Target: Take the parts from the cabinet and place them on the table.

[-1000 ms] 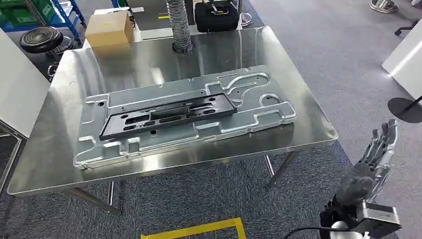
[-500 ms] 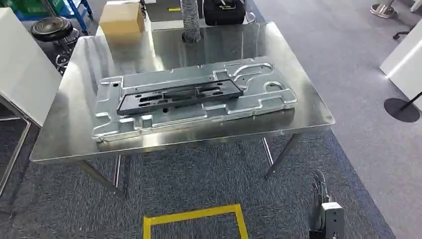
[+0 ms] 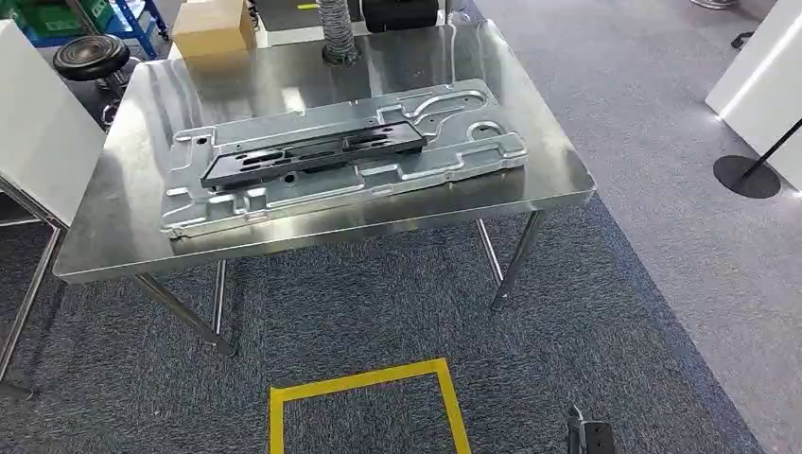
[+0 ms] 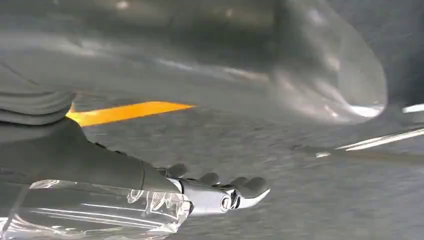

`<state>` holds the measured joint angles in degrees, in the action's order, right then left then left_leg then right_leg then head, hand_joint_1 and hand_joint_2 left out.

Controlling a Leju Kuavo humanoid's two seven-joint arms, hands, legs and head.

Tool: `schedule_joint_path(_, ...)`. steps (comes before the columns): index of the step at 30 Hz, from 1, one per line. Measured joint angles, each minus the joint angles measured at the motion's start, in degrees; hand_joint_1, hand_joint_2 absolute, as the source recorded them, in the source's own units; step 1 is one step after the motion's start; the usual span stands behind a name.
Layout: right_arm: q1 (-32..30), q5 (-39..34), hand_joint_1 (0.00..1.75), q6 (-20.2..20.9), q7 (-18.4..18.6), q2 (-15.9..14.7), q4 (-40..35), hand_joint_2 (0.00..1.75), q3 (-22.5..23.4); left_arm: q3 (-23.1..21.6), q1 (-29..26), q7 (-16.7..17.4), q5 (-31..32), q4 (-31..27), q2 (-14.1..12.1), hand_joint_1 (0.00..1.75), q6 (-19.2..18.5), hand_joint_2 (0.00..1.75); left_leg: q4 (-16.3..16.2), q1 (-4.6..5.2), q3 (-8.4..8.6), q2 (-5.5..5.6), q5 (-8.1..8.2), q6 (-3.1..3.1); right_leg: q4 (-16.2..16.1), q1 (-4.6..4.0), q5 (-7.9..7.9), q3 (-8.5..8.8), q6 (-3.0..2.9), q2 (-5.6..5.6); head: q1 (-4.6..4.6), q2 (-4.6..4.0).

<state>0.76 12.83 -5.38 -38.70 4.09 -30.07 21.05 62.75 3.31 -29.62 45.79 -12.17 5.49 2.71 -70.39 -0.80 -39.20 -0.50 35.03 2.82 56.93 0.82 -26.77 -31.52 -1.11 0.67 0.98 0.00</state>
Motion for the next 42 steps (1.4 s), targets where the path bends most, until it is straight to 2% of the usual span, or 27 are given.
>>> schedule_joint_path(1, 0.48, 0.00, 0.00, 0.13, 1.49, -0.19, 2.14, 0.00, 0.69, 0.00, 0.06, 0.00, 0.11, 0.00, -0.02, 0.00, -0.02, 0.00, -3.77, 0.01, -0.45, 0.01, 1.18, 0.07, 0.07, -0.21, 0.70, -1.03, -0.02, 0.17, 0.00, -0.02)
schedule_joint_path(3, 0.81, 0.98, 0.00, -0.94, 6.42, -0.87, 6.52, 0.00, 1.55, 0.00, 0.09, -0.06, 0.35, 0.00, -0.04, 0.00, -0.15, 0.00, -5.05, 0.05, 1.51, 0.01, -1.79, -0.14, 0.24, -0.55, 1.87, -2.66, 0.00, 0.91, 0.02, 0.00)
schedule_joint_path(5, 0.53, 3.07, 0.00, -2.36, 12.82, -1.53, 9.82, 0.00, 1.86, 0.02, 0.15, -0.09, 0.70, 0.00, -0.04, 0.00, -0.31, 0.00, 1.84, 0.15, 7.69, -0.31, -6.11, -0.71, 0.62, -0.76, 2.81, -4.08, 0.17, 1.96, 0.00, 0.00)
schedule_joint_path(6, 0.58, 4.43, 0.00, -2.78, 16.49, -1.70, 11.24, 0.00, 1.86, 0.02, 0.33, -0.13, 0.90, 0.00, -0.04, 0.00, -0.48, 0.00, 7.52, 0.34, 12.08, -1.47, -5.72, -1.20, 0.82, -0.80, 3.27, -4.42, 0.27, 2.38, 0.04, 0.00)
schedule_joint_path(7, 0.37, 5.47, 0.00, -2.69, 19.29, -1.77, 12.19, 0.00, 1.86, 0.02, 0.70, -0.15, 1.01, -0.07, -0.18, 0.00, -0.55, 0.00, 13.43, 0.87, 16.17, -2.01, -3.31, -1.78, 0.93, -1.05, 3.71, -4.68, 0.72, 2.36, -0.05, 0.00)
schedule_joint_path(8, 0.44, 6.01, 0.00, -2.01, 23.49, -2.19, 13.22, 0.00, 1.86, 0.00, 0.90, -0.24, 1.18, -0.07, -0.13, 0.00, -0.74, 0.00, 16.14, 0.93, 17.12, -1.83, -2.35, -2.06, 0.89, -0.85, 4.16, -4.70, 1.17, 2.80, -0.04, 0.00)
schedule_joint_path(11, 0.47, 7.85, 0.00, -0.61, 33.40, -2.71, 15.41, 0.00, 1.79, 0.00, 0.44, -0.17, 1.68, -0.04, -0.13, 0.00, -0.96, 0.00, 16.40, 1.21, 15.74, -1.57, -4.13, -3.52, -0.07, -0.71, 6.36, -4.81, 2.09, 3.40, -0.13, -0.02)
schedule_joint_path(12, 0.51, 8.37, 0.00, -0.61, 34.29, -3.06, 15.86, 0.00, 1.75, 0.00, 0.45, -0.15, 1.71, -0.04, -0.11, 0.00, -0.94, 0.00, 16.64, 0.79, 15.07, -1.84, -5.16, -3.81, 0.43, -0.28, 5.07, -5.19, 2.54, 2.13, -0.04, -0.02)
schedule_joint_path(13, 0.18, 8.85, 0.00, -0.53, 34.90, -3.08, 16.30, 0.00, 1.46, 0.02, 0.55, -0.09, 1.71, -0.04, -0.11, 0.00, -0.90, 0.00, 16.59, 0.81, 13.97, -1.75, -5.96, -4.41, 2.31, -0.27, 1.09, -5.96, 2.87, 0.64, -0.24, 0.00)
schedule_joint_path(15, -0.05, 9.55, 0.00, -0.11, 35.01, -3.32, 16.91, 0.00, 1.31, 0.04, 0.64, -0.09, 1.73, -0.04, -0.04, 0.00, -0.81, 0.00, 16.39, 0.87, 11.82, -1.47, -7.55, -4.62, 10.60, -0.05, -6.42, -7.87, 3.33, -0.19, -0.39, -0.02)
schedule_joint_path(16, 0.02, 9.73, 0.00, 0.22, 34.99, -3.43, 17.17, 0.00, 1.24, 0.04, 0.64, -0.09, 1.90, -0.04, -0.04, 0.00, -0.81, 0.00, 16.18, 0.88, 10.60, -1.45, -8.35, -4.57, 15.06, -0.06, -8.23, -8.62, 3.55, -0.25, -0.44, 0.00)
schedule_joint_path(17, 0.09, 9.81, 0.00, 0.46, 34.97, -3.50, 17.33, 0.00, 1.13, 0.04, 0.65, -0.09, 2.03, -0.04, -0.04, 0.00, -0.81, 0.00, 15.87, 0.86, 9.47, -1.44, -9.04, -4.49, 17.90, -0.03, -7.82, -8.66, 3.69, -0.27, -0.42, 0.00)
schedule_joint_path(18, 0.15, 9.99, 0.00, 0.68, 34.97, -3.52, 17.46, 0.00, 0.85, 0.04, 0.65, -0.09, 2.05, -0.04, -0.04, 0.00, -0.81, 0.00, 15.39, 0.79, 8.20, -1.45, -9.64, -4.35, 18.58, 0.06, -5.81, -7.81, 3.78, -0.27, -0.44, 0.00)
schedule_joint_path(20, 0.27, 10.25, 0.00, 1.19, 35.14, -3.52, 17.70, 0.00, 0.55, 0.04, 0.68, -0.09, 2.16, -0.04, 0.00, 0.00, -0.83, 0.00, 14.21, 0.66, 5.75, -1.34, -10.70, -3.97, 13.33, 0.33, -1.11, -2.62, 3.87, -0.27, -0.44, 0.00)
schedule_joint_path(21, 0.38, 10.41, 0.00, 1.38, 35.38, -3.52, 17.76, 0.00, 0.46, 0.04, 0.73, -0.09, 2.27, -0.04, 0.00, 0.00, -0.83, 0.00, 13.43, 0.64, 4.62, -1.20, -11.15, -3.62, 7.64, 0.54, -1.28, 1.75, 3.87, -0.29, -0.42, 0.00)
schedule_joint_path(22, 0.56, 10.49, 0.00, 1.57, 35.62, -3.50, 17.79, 0.00, 0.39, 0.02, 0.79, -0.09, 2.47, -0.04, 0.00, 0.00, -0.83, 0.00, 12.66, 0.93, 3.83, -1.11, -11.39, -3.32, 1.96, 0.42, -3.88, 5.85, 3.83, -0.44, -0.46, 0.00)
schedule_joint_path(23, 0.64, 10.49, 0.00, 1.84, 35.90, -3.50, 17.85, 0.00, 0.37, 0.02, 0.86, -0.09, 2.71, -0.04, 0.02, 0.00, -0.92, 0.00, 12.14, 0.97, 3.38, -1.07, -11.68, -2.96, -1.45, 0.14, -5.64, 7.22, 3.13, -0.51, -0.28, 0.00)
schedule_joint_path(26, 0.65, 10.56, 0.00, 2.29, 36.63, -3.45, 18.29, 0.00, 0.33, 0.02, 0.91, -0.07, 2.91, -0.04, 0.02, 0.00, -0.96, 0.00, 12.43, 0.82, 3.04, -1.14, -13.50, -1.94, -0.86, -0.08, -4.39, 5.82, 1.60, -0.34, -0.37, 0.00)
schedule_joint_path(27, 0.69, 10.65, 0.00, 2.29, 36.72, -3.43, 18.55, 0.00, 0.33, 0.02, 0.74, -0.07, 2.91, -0.04, 0.02, 0.00, -0.96, 0.00, 11.91, 0.52, 2.64, -0.78, -12.53, -1.57, -0.99, 0.14, -3.58, 5.23, 0.89, 0.08, -0.50, 0.00)
schedule_joint_path(30, 0.77, 10.95, 0.00, 2.36, 37.04, -3.43, 18.66, 0.00, 0.26, 0.02, 0.60, 0.00, 2.91, -0.02, 0.22, 0.00, -1.16, 0.00, 2.12, 0.38, -0.08, -0.14, -1.42, -0.85, -0.91, -0.07, -1.32, 2.39, 0.16, 0.15, 0.00, 0.00)
schedule_joint_path(31, 0.76, 11.10, 0.00, 2.36, 37.15, -3.43, 18.68, 0.00, 0.20, 0.02, 0.62, 0.00, 2.91, -0.02, 0.24, 0.00, -1.16, 0.00, -2.12, 0.33, -0.69, -0.14, 0.65, -0.76, -0.86, -0.21, -0.52, 1.30, 0.10, 0.16, 0.02, -0.02)
schedule_joint_path(32, 0.77, 11.19, 0.00, 2.38, 37.15, -3.45, 18.68, 0.00, 0.15, 0.02, 0.62, 0.00, 2.91, -0.02, 0.26, 0.00, -1.18, 0.00, -4.79, 0.33, -0.69, -0.13, 0.74, -0.74, -0.74, -0.33, 0.18, 0.34, 0.11, 0.15, 0.02, 0.00)
schedule_joint_path(34, 0.74, 11.32, 0.00, 2.42, 37.17, -3.45, 18.70, 0.00, 0.00, 0.02, 0.70, 0.00, 2.89, -0.02, 0.26, 0.00, -1.29, 0.00, -4.42, 0.33, 2.05, -0.11, -3.48, -1.12, -0.42, -0.53, 1.57, -1.72, 0.26, 0.12, 0.07, 0.00)
schedule_joint_path(36, 0.77, 11.45, 0.00, 2.42, 37.15, -3.45, 18.70, 0.00, -0.02, 0.02, 0.89, 0.00, 2.86, -0.04, 0.26, 0.00, -1.44, 0.00, 3.99, 0.54, 8.98, -0.09, -6.33, -2.09, -0.09, -0.74, 2.70, -3.37, 0.46, 0.08, 0.07, 0.00)
schedule_joint_path(38, 0.96, 11.54, 0.00, 2.45, 37.09, -3.37, 18.70, 0.00, -0.09, 0.02, 1.33, 0.02, 2.62, -0.04, 0.26, 0.00, -1.53, 0.00, 15.70, 1.16, 17.02, -0.12, -2.84, -3.26, 0.20, -0.93, 3.46, -3.79, 0.98, 0.09, 0.06, 0.00)
schedule_joint_path(39, 0.97, 11.61, 0.00, 2.45, 37.09, -3.39, 18.70, 0.00, -0.09, 0.04, 1.56, 0.11, 2.56, -0.04, 0.28, 0.00, -1.53, 0.00, 16.77, 1.19, 16.97, -0.11, -2.13, -3.20, 0.23, -0.93, 4.06, -4.00, 1.37, 0.30, 0.00, 0.00)
schedule_joint_path(42, 1.00, 12.15, 0.00, 2.45, 37.17, -3.59, 18.73, 0.00, -0.09, 0.15, 1.17, 0.15, 1.59, -0.02, 0.50, 0.00, -1.53, 0.00, 17.10, 1.06, 16.14, -0.20, -3.75, -4.34, -0.34, -0.65, 5.47, -4.28, 2.50, 0.29, 0.02, 0.00)
